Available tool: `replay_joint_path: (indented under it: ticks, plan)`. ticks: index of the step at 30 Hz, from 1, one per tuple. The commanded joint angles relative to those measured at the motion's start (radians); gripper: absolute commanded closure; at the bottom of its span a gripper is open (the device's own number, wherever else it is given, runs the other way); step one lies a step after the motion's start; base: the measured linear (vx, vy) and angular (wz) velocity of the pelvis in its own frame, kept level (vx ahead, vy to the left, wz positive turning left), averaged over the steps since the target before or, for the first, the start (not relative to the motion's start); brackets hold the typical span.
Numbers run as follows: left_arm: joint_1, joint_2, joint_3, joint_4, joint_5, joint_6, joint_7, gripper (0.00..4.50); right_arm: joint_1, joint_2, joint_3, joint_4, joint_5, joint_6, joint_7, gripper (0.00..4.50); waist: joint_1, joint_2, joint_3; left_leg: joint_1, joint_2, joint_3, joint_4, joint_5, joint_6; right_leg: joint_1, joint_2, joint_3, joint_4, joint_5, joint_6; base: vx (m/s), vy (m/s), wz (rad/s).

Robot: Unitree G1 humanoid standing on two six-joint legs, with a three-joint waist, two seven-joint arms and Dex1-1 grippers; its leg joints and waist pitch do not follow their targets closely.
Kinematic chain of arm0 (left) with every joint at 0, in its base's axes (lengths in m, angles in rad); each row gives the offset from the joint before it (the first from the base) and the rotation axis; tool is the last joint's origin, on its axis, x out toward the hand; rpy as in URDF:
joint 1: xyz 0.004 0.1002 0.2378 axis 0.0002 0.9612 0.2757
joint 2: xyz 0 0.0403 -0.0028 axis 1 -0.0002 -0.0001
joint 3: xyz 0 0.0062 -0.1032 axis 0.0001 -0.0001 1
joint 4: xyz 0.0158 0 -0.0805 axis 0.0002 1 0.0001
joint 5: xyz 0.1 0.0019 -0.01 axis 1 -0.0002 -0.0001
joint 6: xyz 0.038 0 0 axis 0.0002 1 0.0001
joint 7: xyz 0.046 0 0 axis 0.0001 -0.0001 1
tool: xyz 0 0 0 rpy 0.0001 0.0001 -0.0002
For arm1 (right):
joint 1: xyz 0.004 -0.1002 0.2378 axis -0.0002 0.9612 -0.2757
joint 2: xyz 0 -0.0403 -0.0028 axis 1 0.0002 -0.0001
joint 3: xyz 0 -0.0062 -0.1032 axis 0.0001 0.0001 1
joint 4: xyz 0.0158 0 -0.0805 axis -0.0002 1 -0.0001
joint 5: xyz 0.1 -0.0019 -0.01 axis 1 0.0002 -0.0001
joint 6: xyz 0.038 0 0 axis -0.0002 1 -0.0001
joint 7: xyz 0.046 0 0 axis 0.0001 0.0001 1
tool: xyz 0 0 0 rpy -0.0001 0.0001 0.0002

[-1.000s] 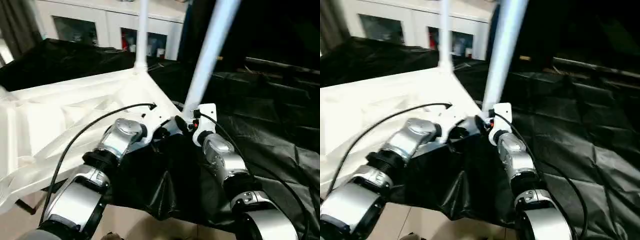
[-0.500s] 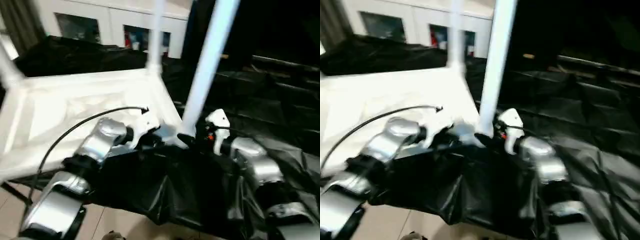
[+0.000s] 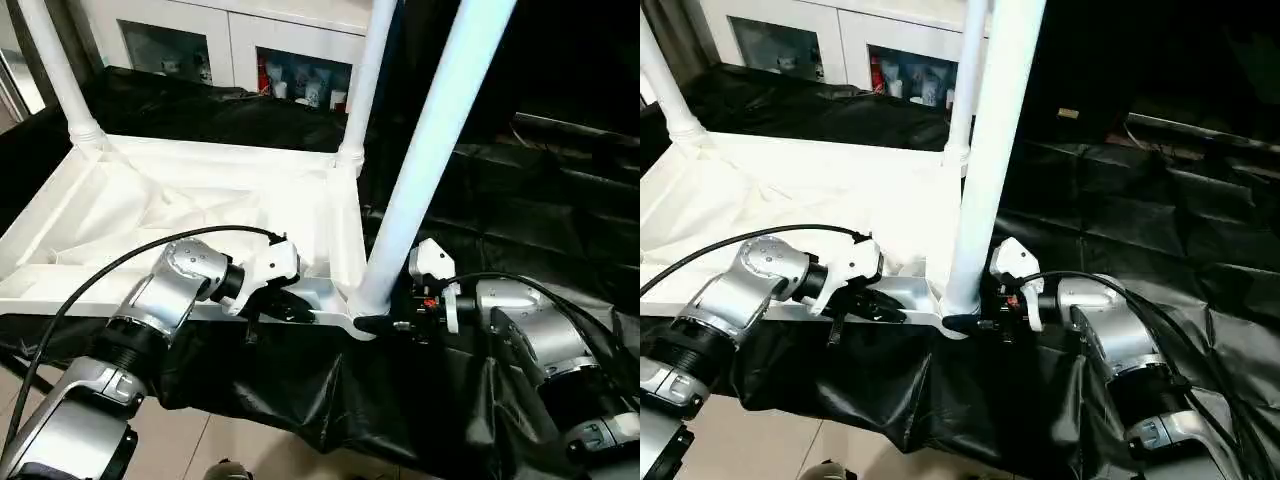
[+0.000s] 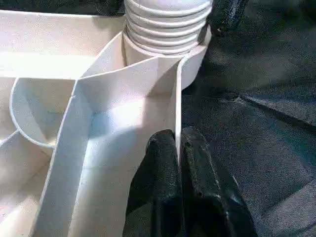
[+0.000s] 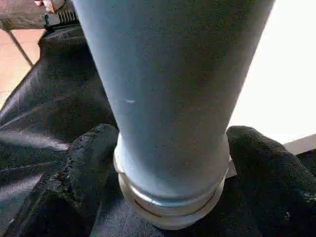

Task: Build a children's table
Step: Rotate leg to tighten

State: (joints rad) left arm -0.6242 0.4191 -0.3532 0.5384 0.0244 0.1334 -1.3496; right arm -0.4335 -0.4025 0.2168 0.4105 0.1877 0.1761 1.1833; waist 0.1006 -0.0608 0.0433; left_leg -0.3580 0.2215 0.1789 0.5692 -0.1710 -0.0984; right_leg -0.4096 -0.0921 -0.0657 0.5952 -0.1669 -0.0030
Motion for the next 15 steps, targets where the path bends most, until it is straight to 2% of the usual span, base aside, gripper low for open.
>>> replay_joint_path:
  ticks: [1, 7, 11, 12, 14, 15]
  plan:
    - [0.0, -0.02, -0.004, -0.037, -0.038, -0.002, -0.03, 4.5, -0.004, -0.002, 0.0, -0.024, 0.006, 0.018, -0.001, 0.97, -0.002, 0.002, -0.058, 0.007, 0.011, 0.006, -0.066, -0.228, 0.025, 0.049, -0.04, 0.036, -0.057, -0.206, -0.199, 0.0, 0.0, 0.0]
    - [0.001, -0.019, -0.003, -0.04, -0.038, 0.001, -0.032, 4.5, 0.007, 0.004, 0.0, -0.03, 0.017, 0.033, 0.007, 1.55, -0.001, 0.003, -0.059, 0.007, 0.01, 0.007, -0.064, -0.216, 0.027, 0.051, -0.04, 0.036, -0.054, -0.183, -0.207, 0.0, 0.0, 0.0]
    - [0.003, -0.022, 0.0, -0.034, -0.03, 0.005, -0.01, 4.5, 0.023, 0.015, -0.004, -0.029, 0.018, 0.049, -0.018, 1.74, -0.001, 0.002, -0.06, 0.007, 0.01, 0.007, -0.063, -0.208, 0.028, 0.052, -0.04, 0.036, -0.053, -0.172, -0.209, 0.0, 0.0, 0.0]
    - [0.001, -0.027, 0.002, -0.026, -0.022, 0.006, 0.012, 4.5, 0.029, 0.02, -0.004, -0.022, 0.01, 0.052, -0.036, 1.74, -0.001, 0.006, -0.06, 0.007, 0.01, 0.006, -0.064, -0.209, 0.025, 0.052, -0.04, 0.036, -0.052, -0.171, -0.209, 0.0, 0.0, 0.0]
    - [-0.02, -0.06, 0.023, 0.024, 0.003, 0.013, 0.117, 4.5, 0.032, 0.059, -0.019, 0.031, -0.03, 0.039, -0.157, 1.77, -0.003, 0.004, -0.057, 0.007, 0.008, 0.007, -0.064, -0.225, 0.016, 0.05, -0.04, 0.036, -0.057, -0.199, -0.203, 0.0, 0.0, 0.0]
    - [-0.02, -0.06, 0.023, 0.024, 0.003, 0.013, 0.117, 4.5, 0.032, 0.059, -0.019, 0.031, -0.03, 0.039, -0.157, 1.78, -0.004, 0.004, -0.055, 0.006, 0.007, 0.007, -0.066, -0.237, 0.01, 0.049, -0.041, 0.036, -0.06, -0.224, -0.197, 0.0, 0.0, 0.0]
